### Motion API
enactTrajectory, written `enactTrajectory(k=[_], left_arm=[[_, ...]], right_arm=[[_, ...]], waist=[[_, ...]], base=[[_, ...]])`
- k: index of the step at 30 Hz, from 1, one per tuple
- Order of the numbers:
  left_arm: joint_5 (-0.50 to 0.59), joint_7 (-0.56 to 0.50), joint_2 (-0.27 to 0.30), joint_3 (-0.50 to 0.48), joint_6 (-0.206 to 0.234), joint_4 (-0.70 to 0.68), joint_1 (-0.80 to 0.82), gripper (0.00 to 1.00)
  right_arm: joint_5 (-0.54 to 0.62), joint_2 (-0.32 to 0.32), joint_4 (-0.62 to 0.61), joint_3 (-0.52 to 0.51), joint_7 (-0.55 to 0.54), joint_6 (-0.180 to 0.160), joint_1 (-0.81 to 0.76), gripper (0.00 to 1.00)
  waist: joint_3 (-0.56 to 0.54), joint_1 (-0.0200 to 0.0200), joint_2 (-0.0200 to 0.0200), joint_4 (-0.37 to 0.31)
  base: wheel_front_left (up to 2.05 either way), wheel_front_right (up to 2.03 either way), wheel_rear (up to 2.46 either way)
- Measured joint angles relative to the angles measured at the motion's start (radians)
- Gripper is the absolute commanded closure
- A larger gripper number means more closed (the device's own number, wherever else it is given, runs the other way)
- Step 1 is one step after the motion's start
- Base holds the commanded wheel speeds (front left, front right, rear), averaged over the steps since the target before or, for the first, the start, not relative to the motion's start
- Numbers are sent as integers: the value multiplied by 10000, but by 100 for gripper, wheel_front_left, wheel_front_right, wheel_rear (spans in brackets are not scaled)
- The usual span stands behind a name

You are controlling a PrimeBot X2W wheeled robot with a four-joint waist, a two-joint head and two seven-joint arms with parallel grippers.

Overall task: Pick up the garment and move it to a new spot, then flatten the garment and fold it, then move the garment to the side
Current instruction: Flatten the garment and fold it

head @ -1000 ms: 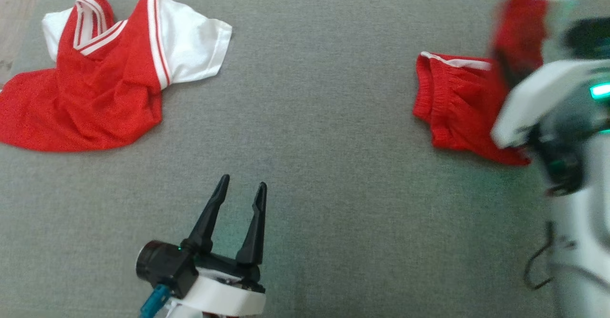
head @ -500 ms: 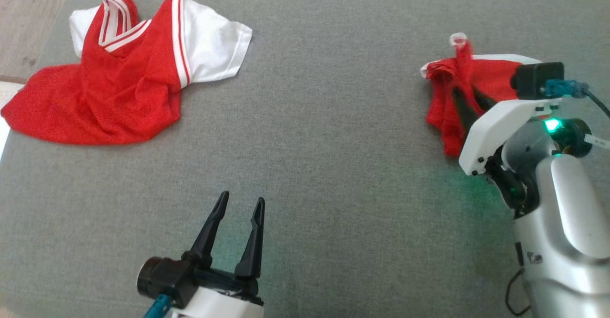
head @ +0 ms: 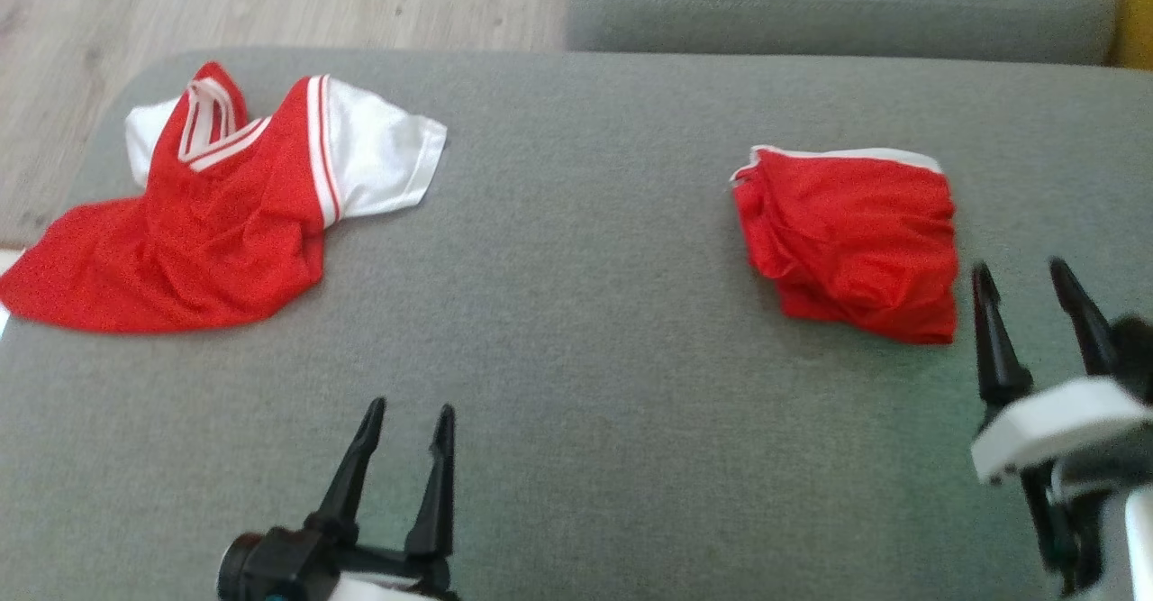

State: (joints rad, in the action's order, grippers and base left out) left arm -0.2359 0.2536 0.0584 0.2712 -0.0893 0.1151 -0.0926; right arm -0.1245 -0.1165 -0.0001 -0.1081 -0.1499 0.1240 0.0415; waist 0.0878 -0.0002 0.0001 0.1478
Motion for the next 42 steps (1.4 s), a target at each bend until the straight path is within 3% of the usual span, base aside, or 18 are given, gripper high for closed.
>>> enactTrajectory(k=[6,12,13,14,15,16,17,21,24,28,35,42], left_arm=[[305,0,-12,-341,-81,-50,-381,0],[474,0,-12,-585,-125,-54,-668,0],[518,0,-12,-604,-134,-56,-691,0],[523,0,-12,-621,-136,-67,-697,0],[522,0,-12,-631,-144,-75,-694,0],[522,0,-12,-631,-167,-96,-692,0],[522,0,-12,-627,-167,-115,-684,0],[518,0,-13,-583,-176,-173,-592,0],[510,0,-17,-462,-247,-150,-300,0],[487,0,-19,-418,-253,-140,-134,0],[389,0,-23,-441,-247,-42,-133,0],[313,0,-25,-497,-174,-44,-151,0]], right_arm=[[1062,322,215,-525,1871,0,-1022,0],[1348,583,1369,-631,3204,0,-1378,0],[1348,596,1570,-608,3271,0,-1319,8],[1356,614,1778,-566,3273,0,-1219,39],[1423,619,2034,-466,3271,0,-1054,61],[1432,619,2284,-359,3269,0,-822,89],[1423,631,2556,-290,3267,0,-499,100],[1450,650,3417,-94,3256,0,804,100],[1726,633,4849,8,3168,0,2394,100],[2096,543,6075,-2,3168,0,3055,100],[2406,512,7798,104,3624,0,3487,100],[2437,571,8717,1707,3852,0,3574,100]], waist=[[-499,0,0,-263],[-783,0,0,-268],[-761,0,0,-250],[-724,0,0,-230],[-678,1,0,-206],[-627,2,0,-179],[-555,2,0,-152],[-290,2,0,-40],[79,5,0,186],[267,4,-1,447],[431,3,-1,992],[298,2,0,904]], base=[[0,0,0],[0,0,0],[0,0,0],[0,0,0],[0,0,0],[0,0,0],[0,0,0],[0,0,0],[0,0,0],[0,0,0],[0,0,0],[0,0,0]])
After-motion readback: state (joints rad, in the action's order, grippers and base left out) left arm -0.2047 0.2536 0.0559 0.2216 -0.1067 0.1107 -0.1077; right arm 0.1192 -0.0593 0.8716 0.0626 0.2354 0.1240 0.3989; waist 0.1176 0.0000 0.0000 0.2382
